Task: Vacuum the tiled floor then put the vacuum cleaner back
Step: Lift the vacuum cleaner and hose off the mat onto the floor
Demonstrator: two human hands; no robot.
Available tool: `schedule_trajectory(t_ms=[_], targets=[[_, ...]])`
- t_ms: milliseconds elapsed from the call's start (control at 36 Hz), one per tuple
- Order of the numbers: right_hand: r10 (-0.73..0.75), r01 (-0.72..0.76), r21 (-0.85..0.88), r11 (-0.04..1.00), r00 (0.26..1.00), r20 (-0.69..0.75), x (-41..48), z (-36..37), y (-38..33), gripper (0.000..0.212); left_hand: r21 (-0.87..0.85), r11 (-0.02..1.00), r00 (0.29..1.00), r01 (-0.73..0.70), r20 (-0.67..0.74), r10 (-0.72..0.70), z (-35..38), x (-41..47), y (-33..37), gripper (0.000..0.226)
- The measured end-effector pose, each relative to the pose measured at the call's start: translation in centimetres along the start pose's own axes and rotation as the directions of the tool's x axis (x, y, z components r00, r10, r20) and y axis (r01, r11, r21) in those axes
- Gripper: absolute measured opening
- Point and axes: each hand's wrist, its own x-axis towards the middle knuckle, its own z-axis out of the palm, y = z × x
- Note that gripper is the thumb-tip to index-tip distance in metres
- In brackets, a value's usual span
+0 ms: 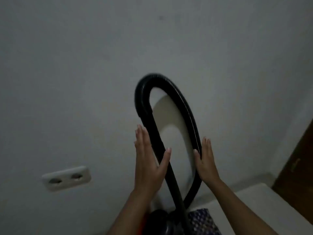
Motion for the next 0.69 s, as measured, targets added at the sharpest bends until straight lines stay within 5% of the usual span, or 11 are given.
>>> schedule_trajectory(t_ms=[250,639,694], targets=[[-0.112,0.127,0.098,0.987,0.982,-0.152,4.2,6.7,11.3,0.058,-0.169,0.966,0.978,-0.195,-0.102,0.179,7.1,-3.6,-6.5,0.071],[-0.302,0.342,0.357,0.869,0.939,-0.166,-0.7,11.2,10.1,0.041,-0.301,0.941,0.987,-0.154,-0.080,0.136,6.9,-4.4,-8.0,0.071],[-0.360,0.399,0.323,0.858,0.916,-0.176,-2.0,12.1,9.3,0.058,-0.297,0.944,0.989,-0.145,-0.084,0.125,6.4,-4.6,-8.1,0.071]])
